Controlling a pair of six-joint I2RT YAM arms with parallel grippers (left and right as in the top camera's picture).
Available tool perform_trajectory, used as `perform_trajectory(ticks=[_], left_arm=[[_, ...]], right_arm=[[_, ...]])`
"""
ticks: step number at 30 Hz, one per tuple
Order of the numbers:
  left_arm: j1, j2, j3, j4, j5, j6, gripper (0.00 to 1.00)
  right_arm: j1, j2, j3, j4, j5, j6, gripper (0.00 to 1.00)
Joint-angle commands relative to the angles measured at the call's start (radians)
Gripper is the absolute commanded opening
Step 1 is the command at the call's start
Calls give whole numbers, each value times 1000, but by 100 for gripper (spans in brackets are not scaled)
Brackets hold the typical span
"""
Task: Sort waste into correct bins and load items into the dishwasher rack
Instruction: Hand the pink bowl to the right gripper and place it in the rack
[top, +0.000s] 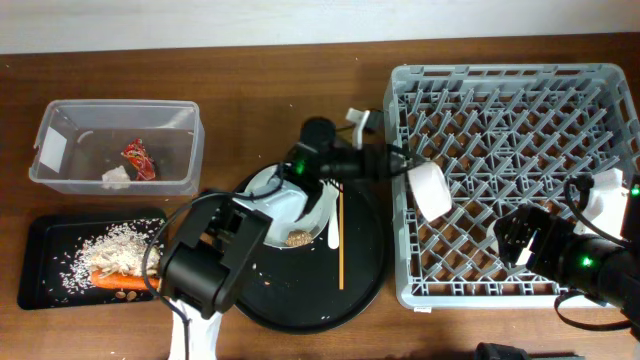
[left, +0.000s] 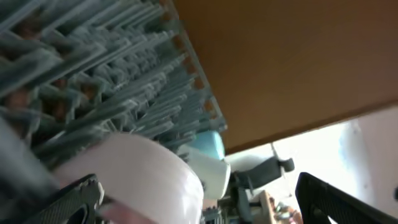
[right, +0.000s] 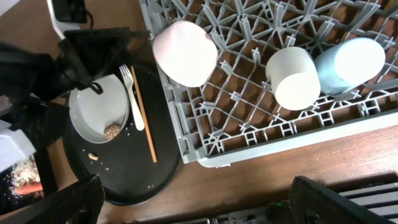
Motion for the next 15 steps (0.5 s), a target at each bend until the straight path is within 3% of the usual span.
perform_trajectory(ticks=[1,3,4,5,8,9,10,11,12,13,15], left_arm=[[72,-103,13,-282,42,164,99],[142,-264,13,-689,-93,416,99],[166,-356,14,-887,-212,529,99],[185,-486,13,-1147,-421,661,100],[192,-673,13,-1493,-700,848,99],[192,-675,13,-1593,-792,851,96],[183,-666,-23,-1721,-815,871,80],[178,-665,-51,-1748,-877,869,79],[177,-665,-118,-1743,-908,869,66],[174,-665,-168,-1722,-870,906,56],[100,-665,-252,-1620,-752,1077,48]], right_arm=[[4,-4,10,-6,13,-5,99],[4,-4,10,-6,13,-6,98],[4,-4,10,-6,13,-26,98],[4,-4,10,-6,13,-51,98],[5,-4,9,-6,12,-55,98],[5,-4,9,-6,12,-55,98],[5,-4,9,-6,12,-55,98],[5,-4,9,-6,12,-55,98],[5,-4,9,-6,12,-55,98],[5,-4,9,-6,12,-55,98],[5,-4,9,-6,12,-55,98]])
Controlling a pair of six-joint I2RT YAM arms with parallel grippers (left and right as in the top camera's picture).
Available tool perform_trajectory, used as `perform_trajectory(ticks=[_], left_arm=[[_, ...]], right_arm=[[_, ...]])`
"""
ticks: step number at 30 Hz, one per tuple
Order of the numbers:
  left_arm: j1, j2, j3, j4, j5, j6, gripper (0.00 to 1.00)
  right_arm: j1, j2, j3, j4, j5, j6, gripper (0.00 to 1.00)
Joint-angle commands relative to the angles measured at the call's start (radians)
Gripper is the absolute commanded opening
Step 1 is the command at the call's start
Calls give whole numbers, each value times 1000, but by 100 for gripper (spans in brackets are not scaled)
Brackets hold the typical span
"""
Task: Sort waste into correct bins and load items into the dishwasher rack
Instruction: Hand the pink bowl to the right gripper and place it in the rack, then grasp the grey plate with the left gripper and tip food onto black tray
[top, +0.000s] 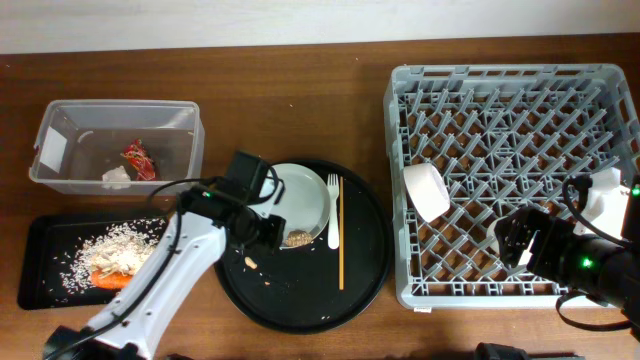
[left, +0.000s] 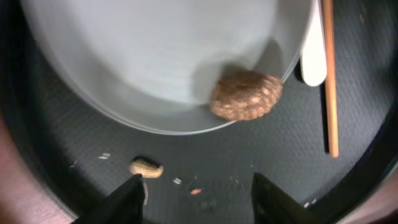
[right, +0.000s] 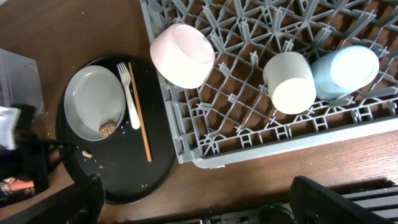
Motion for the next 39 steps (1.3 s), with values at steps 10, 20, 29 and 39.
perform_trajectory(ticks=[10,20,29,39], left_arm=[[-303,179,-124,389,-215,171,39],[-281,187,-24,393,-276,135,45],[-260,327,-25,373,-227,141,1],[-301,326,80,190,-267,87,1]], right_arm=[[4,-5,6,-6,5,-13,98],[4,-5,6,-6,5,-14,98],[4,-5,6,-6,5,-13,98],[4,-5,6,-6,5,-13,98]])
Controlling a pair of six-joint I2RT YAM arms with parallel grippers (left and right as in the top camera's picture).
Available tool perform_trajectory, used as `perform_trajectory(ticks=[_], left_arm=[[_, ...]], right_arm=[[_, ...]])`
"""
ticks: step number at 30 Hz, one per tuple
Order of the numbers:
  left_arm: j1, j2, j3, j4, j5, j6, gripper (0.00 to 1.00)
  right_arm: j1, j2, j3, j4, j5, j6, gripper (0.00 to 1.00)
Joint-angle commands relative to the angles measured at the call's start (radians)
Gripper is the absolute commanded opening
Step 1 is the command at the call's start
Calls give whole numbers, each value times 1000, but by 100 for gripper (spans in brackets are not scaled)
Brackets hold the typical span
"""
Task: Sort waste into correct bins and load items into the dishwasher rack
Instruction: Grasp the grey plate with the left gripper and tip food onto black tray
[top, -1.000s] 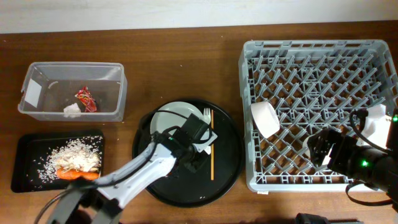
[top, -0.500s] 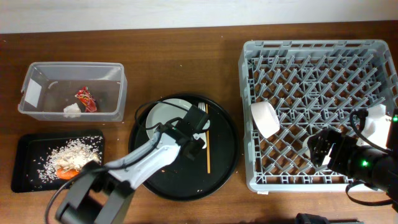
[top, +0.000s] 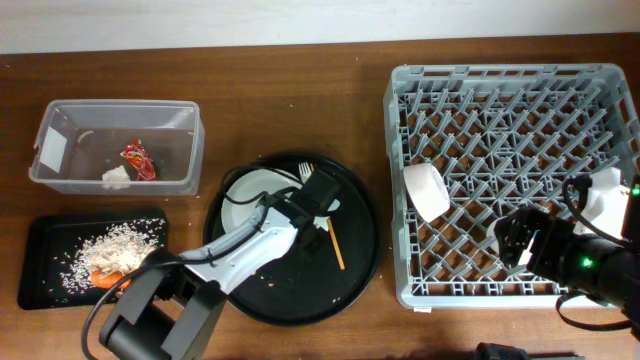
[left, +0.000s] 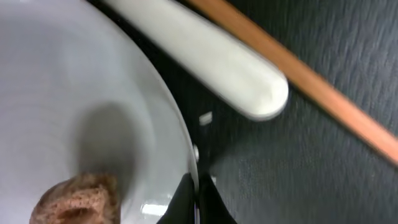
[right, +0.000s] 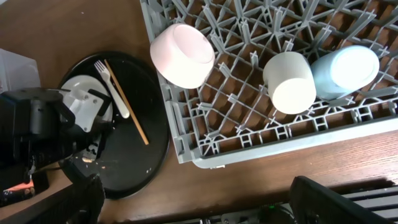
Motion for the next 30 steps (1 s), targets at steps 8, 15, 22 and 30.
perform_trajectory(ticks=[8,15,22,30], left_arm=[[-154,25,177,-253,-131,-177,1],[-224,23,193,-330,-310,-351,1],[-192,-174,274,-481,-300,-583,1],[210,-290,274,-563,-135,-589,1]], right_arm=[[4,-5,6,-6,5,-14,98],[4,-5,6,-6,5,-14,98],[4,-5,6,-6,5,-14,98],[4,-5,6,-6,9,-21,98]])
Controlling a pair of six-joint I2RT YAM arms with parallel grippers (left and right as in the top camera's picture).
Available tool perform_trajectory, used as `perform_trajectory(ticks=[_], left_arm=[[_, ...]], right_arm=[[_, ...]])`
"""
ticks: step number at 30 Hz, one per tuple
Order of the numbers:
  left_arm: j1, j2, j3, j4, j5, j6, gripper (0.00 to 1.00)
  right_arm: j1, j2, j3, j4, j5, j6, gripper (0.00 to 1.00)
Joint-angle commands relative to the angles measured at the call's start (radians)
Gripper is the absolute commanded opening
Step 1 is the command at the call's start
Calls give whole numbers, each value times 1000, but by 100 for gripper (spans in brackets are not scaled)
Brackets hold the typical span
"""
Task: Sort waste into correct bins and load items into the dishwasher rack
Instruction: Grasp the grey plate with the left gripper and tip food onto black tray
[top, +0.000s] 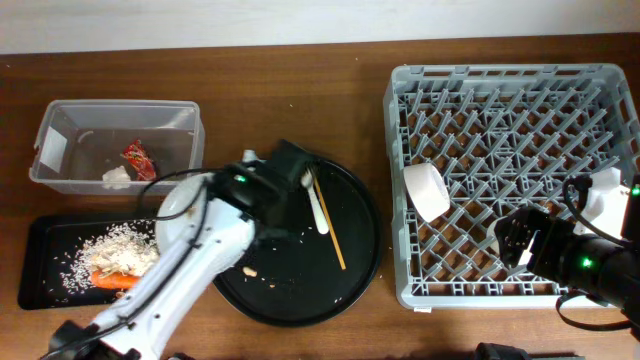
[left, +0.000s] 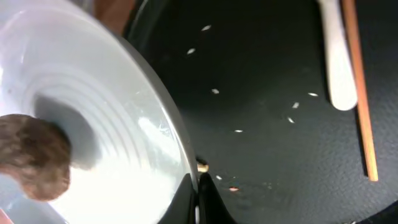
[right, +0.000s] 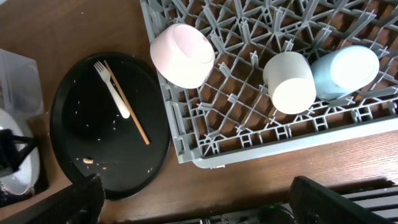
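My left gripper is shut on the rim of a white plate, which carries a brown lump of food. In the overhead view the plate hangs over the left edge of the round black tray, with the left gripper beside it. A white fork and a wooden chopstick lie on that tray. The grey dishwasher rack holds a pink bowl, a white cup and a blue cup. My right gripper hovers open above the rack's front.
A clear plastic bin with wrappers stands at the far left. In front of it lies a black rectangular tray with rice and a piece of carrot. A peanut and crumbs lie on the round tray.
The plate, gripped by my left gripper, has gone from resting on the round tray to hanging over its left edge. Fork and chopstick stay on the tray. The right arm has not moved.
My left gripper was first at the rack beside the pink bowl. Then it was open above the plate on the round tray. Later it was shut on the plate's rim, with fork and chopstick askew. Now it holds the plate at the tray's left edge.
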Motion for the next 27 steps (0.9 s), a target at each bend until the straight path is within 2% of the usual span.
perform_trajectory(ticks=[1,3,5,7,9,12,18,20,22,27], left_arm=[[157,-61,16,-21,14,-7,0],[268,-76,16,-8,77,61,0],[436,-92,16,48,246,158,0],[541,-100,16,89,388,229,1],[622,-101,16,93,467,271,0],[643,-109,16,103,480,295,1],[623,-240,16,204,487,332,0],[625,-252,15,182,487,264,1],[625,-274,7,209,486,269,1],[753,-351,-47,193,524,253,0]], right_arm=[[4,-5,6,-6,9,-26,98],[4,-5,6,-6,9,-28,98],[4,-5,6,-6,9,-29,98],[4,-5,6,-6,9,-29,98],[4,-5,6,-6,9,-28,98],[4,-5,6,-6,9,-29,98],[4,-5,6,-6,9,-28,98],[4,-5,6,-6,9,-29,98],[4,-5,6,-6,9,-29,98],[4,-5,6,-6,9,-29,98]])
